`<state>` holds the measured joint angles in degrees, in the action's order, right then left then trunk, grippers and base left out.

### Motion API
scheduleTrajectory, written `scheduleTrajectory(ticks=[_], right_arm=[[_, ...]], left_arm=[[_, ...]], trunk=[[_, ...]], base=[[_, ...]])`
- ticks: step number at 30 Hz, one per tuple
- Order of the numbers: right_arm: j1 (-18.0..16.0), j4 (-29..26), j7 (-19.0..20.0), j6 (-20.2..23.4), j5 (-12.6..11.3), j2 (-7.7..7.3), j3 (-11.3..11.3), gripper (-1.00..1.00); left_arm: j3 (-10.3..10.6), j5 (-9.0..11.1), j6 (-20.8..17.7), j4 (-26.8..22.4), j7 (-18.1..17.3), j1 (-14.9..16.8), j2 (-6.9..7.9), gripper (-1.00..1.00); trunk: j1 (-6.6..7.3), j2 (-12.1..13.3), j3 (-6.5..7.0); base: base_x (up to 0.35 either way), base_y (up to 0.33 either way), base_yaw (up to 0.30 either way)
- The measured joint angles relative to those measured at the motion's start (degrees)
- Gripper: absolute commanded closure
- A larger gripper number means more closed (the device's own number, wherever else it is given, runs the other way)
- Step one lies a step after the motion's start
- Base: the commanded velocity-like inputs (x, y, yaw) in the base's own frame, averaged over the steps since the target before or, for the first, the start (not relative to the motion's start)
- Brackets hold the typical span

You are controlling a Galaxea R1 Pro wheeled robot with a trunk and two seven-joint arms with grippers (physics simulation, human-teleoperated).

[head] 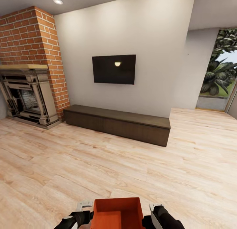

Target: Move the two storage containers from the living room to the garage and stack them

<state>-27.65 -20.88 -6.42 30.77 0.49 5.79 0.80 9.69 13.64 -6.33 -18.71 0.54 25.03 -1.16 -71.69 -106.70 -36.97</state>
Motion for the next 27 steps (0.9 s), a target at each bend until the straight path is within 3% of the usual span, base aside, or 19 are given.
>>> scheduleTrajectory(ticks=[10,17,27], right_arm=[[-1.98,0.48,-0.04,1.33,-0.02,-0.15,-0.07,-1.00],[-2.26,0.89,-0.03,1.80,-0.06,-0.23,-0.14,-1.00],[-2.31,1.72,0.00,1.86,-0.07,-0.26,-0.16,-1.00]], left_arm=[[-0.09,0.09,0.09,0.00,0.02,0.00,0.00,-1.00],[-0.11,0.12,0.10,0.00,0.02,0.01,0.06,-1.00],[-0.10,0.13,0.04,0.00,0.02,0.01,0.02,-1.00]], trunk=[[-2.20,-4.01,-1.80],[-2.20,-4.03,-1.80],[-4.18,-7.64,-3.42]], base=[[0.000,0.000,0.000],[0.000,0.000,0.000],[0.000,0.000,0.000]])
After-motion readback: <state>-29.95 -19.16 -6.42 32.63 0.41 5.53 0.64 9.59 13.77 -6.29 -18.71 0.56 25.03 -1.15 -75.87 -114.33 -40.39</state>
